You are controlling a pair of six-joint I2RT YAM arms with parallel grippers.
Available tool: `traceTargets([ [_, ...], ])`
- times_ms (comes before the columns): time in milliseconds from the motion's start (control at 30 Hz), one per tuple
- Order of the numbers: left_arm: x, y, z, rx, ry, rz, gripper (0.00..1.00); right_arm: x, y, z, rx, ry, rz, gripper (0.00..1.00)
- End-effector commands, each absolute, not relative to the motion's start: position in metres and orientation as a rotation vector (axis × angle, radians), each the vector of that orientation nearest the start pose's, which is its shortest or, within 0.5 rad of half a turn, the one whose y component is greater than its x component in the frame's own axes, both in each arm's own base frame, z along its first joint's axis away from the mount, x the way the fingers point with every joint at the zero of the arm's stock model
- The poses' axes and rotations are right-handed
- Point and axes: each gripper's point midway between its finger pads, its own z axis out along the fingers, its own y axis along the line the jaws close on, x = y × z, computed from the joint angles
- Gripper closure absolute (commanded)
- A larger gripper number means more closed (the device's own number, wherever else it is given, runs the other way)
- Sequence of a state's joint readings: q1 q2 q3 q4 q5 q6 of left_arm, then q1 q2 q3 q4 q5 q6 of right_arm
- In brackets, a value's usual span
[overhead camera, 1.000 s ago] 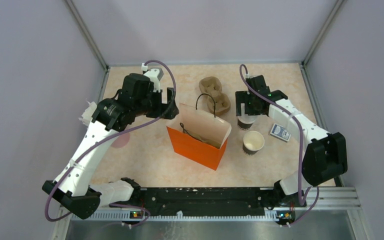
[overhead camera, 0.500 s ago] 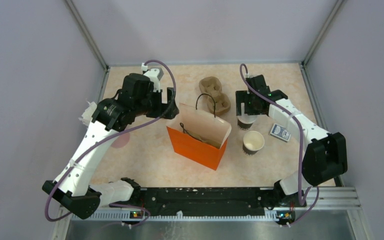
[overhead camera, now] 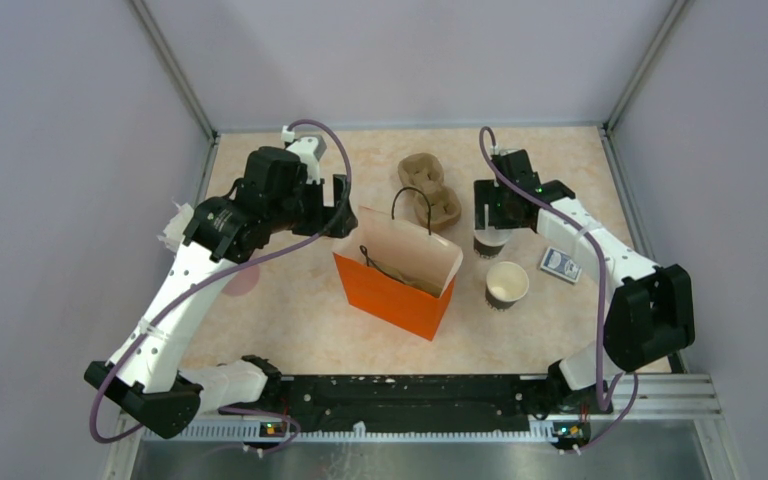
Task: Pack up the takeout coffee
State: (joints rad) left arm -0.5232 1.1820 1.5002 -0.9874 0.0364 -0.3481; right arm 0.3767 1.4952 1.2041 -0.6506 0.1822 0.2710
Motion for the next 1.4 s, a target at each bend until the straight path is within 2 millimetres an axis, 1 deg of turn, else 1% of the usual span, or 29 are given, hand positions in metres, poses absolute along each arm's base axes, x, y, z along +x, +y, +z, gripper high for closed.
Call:
traceTargets([
  [0, 0.257, -0.171, 0.331, 0.191, 2.192, -0.547, 0.06, 0.343, 0.099, 0.133, -0.064, 2.506, -0.047, 0.28],
  [100, 0.255, -0.171, 0.331, 0.194, 2.195, -0.551, 0.06, 0.345, 0.100, 0.139, -0.062, 2.493, -0.037, 0.24],
  [333, 0.253, -0.168, 0.332, 0.192, 2.189, -0.539, 0.06, 0.357, 0.111, 0.160, -0.048, 2.438, 0.030, 0.21],
  [500, 0.254, -0.167, 0.332, 0.192, 2.189, -0.529, 0.06, 0.362, 0.113, 0.171, -0.044, 2.422, 0.043, 0.19],
  [633, 0.254, -0.168, 0.330, 0.196, 2.194, -0.531, 0.05, 0.364, 0.114, 0.176, -0.053, 2.413, 0.041, 0.16],
  [967, 0.258, -0.171, 0.328, 0.211, 2.198, -0.536, 0.05, 0.363, 0.107, 0.167, -0.079, 2.442, -0.019, 0.15],
  [1267, 0.258, -0.172, 0.327, 0.219, 2.200, -0.534, 0.05, 0.362, 0.113, 0.158, -0.104, 2.458, 0.015, 0.15],
  [1367, 0.258, -0.171, 0.326, 0.219, 2.203, -0.531, 0.05, 0.361, 0.111, 0.152, -0.105, 2.479, -0.004, 0.15],
])
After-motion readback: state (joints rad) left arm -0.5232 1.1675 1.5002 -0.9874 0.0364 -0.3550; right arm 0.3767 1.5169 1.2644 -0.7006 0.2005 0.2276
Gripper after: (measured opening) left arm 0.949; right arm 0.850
